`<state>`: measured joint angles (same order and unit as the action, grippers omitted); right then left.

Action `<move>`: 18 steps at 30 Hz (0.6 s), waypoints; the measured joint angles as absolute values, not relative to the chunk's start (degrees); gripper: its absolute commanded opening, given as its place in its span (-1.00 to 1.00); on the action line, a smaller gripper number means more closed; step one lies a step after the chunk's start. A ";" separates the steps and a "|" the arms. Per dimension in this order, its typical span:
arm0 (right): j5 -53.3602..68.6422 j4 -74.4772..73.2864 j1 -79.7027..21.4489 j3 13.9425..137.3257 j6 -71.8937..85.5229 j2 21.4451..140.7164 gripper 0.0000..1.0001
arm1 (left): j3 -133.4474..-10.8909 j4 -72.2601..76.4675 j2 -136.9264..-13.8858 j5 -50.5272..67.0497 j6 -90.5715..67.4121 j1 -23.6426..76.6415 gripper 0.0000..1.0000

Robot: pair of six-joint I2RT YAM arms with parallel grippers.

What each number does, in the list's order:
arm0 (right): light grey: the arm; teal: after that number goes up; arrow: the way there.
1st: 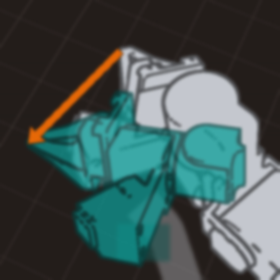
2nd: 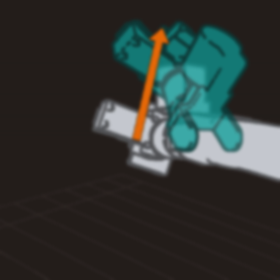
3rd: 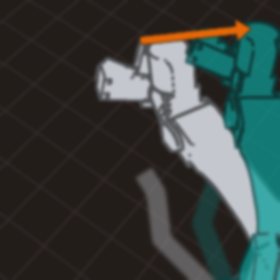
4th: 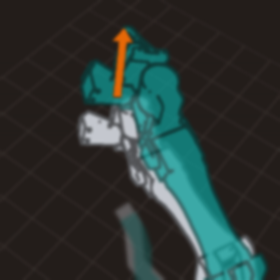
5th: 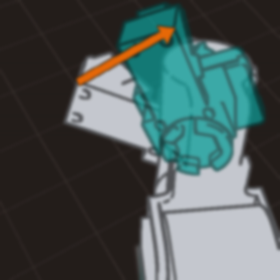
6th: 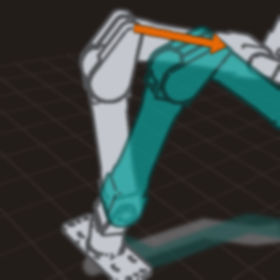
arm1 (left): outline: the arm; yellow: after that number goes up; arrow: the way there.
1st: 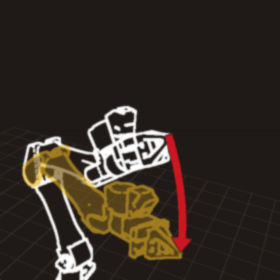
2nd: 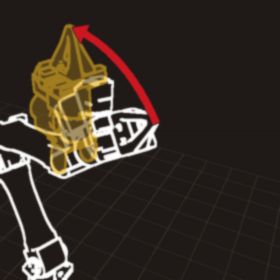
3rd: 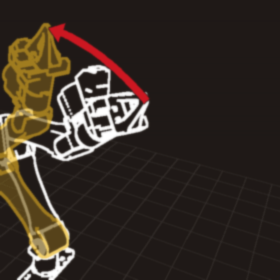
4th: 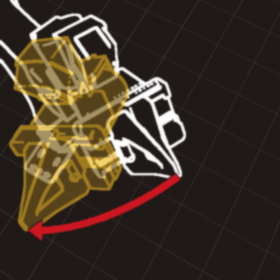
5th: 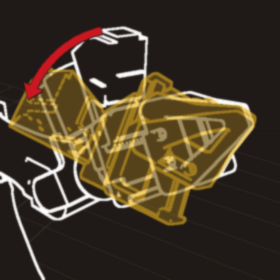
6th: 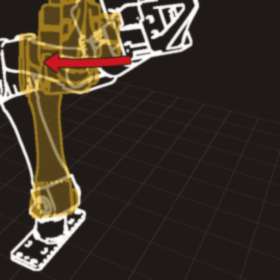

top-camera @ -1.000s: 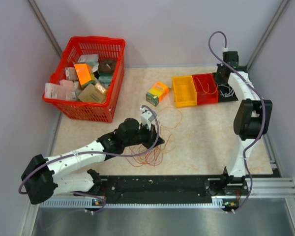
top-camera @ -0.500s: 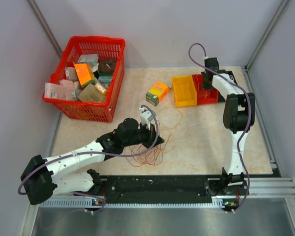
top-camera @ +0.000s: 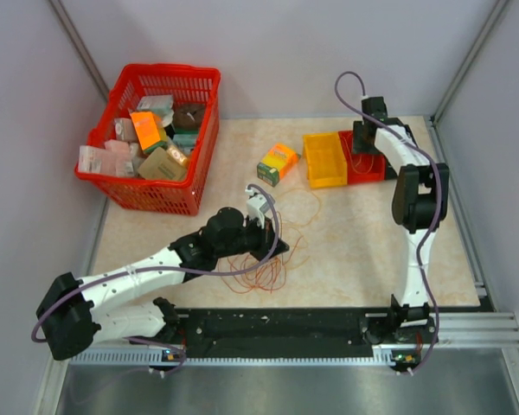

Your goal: Untangle the cables

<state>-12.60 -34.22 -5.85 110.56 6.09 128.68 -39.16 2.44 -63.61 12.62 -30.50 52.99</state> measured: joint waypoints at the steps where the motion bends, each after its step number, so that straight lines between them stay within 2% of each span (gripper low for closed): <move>1: -12.38 -34.83 -5.85 110.26 6.26 128.22 0.18 | -39.24 2.33 -63.64 12.64 -30.50 52.99 -1.00; 5: -12.71 -38.11 -5.91 106.50 7.38 122.96 0.29 | -39.77 2.22 -63.66 12.82 -30.76 52.99 -1.00; 8: -13.28 -39.68 -6.37 101.01 8.64 114.72 0.40 | -40.18 2.44 -63.79 13.06 -31.46 52.93 -1.00; 14: -10.87 -38.87 -9.58 89.41 11.31 95.98 0.41 | -40.51 2.96 -64.42 13.61 -33.15 52.45 -1.00; 18: 0.40 -31.86 -11.68 72.77 13.67 83.83 0.35 | -40.75 3.03 -64.42 14.00 -34.61 51.88 -1.00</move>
<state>0.40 -31.86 -11.68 72.77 13.67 83.83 -40.75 3.03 -64.42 14.00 -34.61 51.88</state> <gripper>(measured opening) 0.702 0.037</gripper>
